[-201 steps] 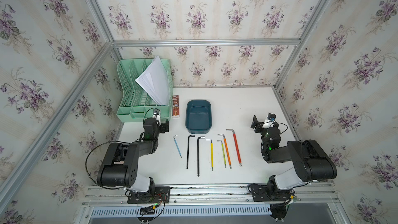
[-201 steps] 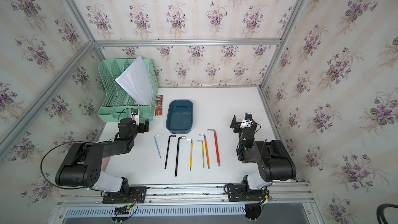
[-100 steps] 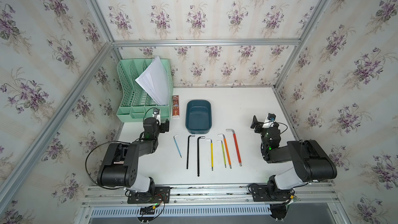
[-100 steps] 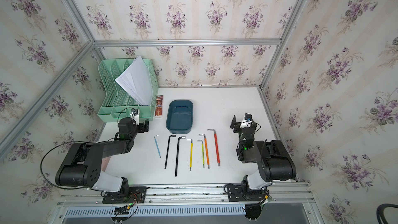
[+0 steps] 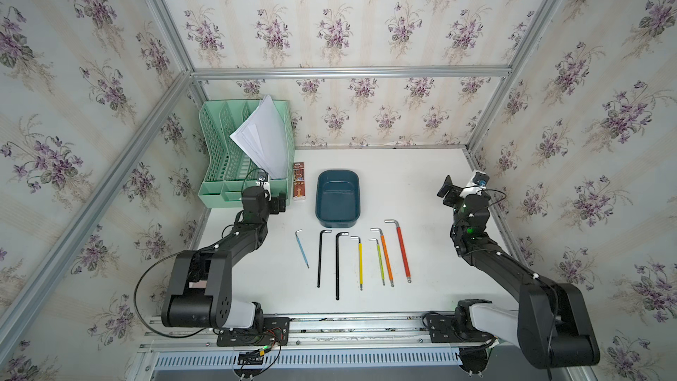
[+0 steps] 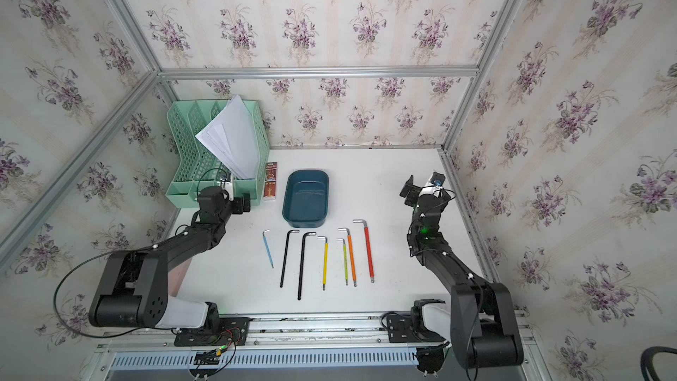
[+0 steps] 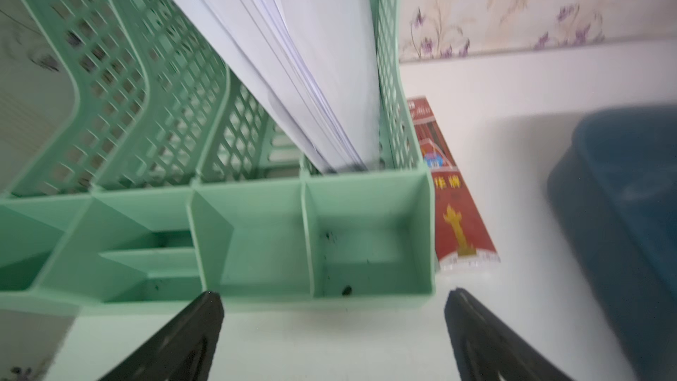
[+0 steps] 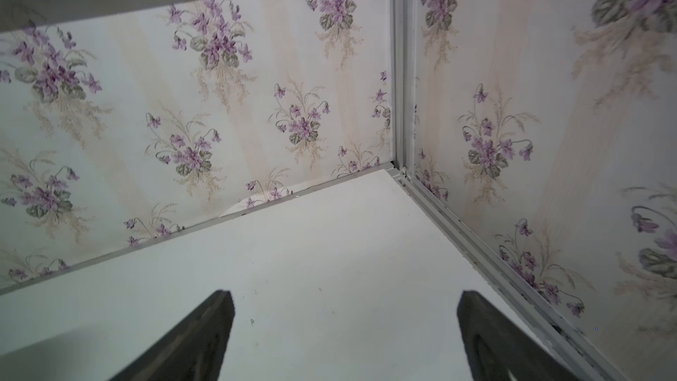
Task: Put the hex key on the desktop into the storage box
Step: Pick up the Allen key from the center of the board.
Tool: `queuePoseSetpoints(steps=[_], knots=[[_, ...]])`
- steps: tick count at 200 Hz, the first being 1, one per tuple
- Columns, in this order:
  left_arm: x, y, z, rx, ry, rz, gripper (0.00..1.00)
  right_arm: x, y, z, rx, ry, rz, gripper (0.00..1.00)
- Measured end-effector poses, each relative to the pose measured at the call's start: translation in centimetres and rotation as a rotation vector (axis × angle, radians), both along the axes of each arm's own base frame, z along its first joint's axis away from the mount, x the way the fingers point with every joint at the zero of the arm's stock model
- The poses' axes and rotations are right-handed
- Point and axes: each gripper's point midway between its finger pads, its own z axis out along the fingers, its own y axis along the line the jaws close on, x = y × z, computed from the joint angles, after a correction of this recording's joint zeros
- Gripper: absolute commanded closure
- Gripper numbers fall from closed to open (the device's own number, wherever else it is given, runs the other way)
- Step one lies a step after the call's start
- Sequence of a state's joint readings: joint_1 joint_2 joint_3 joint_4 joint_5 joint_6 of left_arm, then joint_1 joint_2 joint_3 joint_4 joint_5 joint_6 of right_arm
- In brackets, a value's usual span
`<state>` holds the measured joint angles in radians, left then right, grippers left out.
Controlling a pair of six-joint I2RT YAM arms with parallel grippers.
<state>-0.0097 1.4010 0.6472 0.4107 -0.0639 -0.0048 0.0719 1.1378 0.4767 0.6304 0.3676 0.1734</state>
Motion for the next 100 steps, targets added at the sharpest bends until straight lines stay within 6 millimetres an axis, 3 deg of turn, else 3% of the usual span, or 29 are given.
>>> queuePoseSetpoints(steps=[13, 46, 100], knots=[[-0.6, 0.5, 1.3, -0.025, -0.008, 0.042, 0.01, -0.7, -0.2, 0.8, 0.033, -0.004, -0.011, 0.01], [-3.4, 1.2, 2.3, -0.138, 0.03, 0.147, 0.01, -1.3, 0.9, 1.4, 0.119, 0.042, 0.045, 0.04], [-4.9, 0.0, 5.8, -0.299, 0.055, 0.153, 0.01, 0.2, 5.2, -0.8, 0.218, 0.28, 0.254, 0.12]])
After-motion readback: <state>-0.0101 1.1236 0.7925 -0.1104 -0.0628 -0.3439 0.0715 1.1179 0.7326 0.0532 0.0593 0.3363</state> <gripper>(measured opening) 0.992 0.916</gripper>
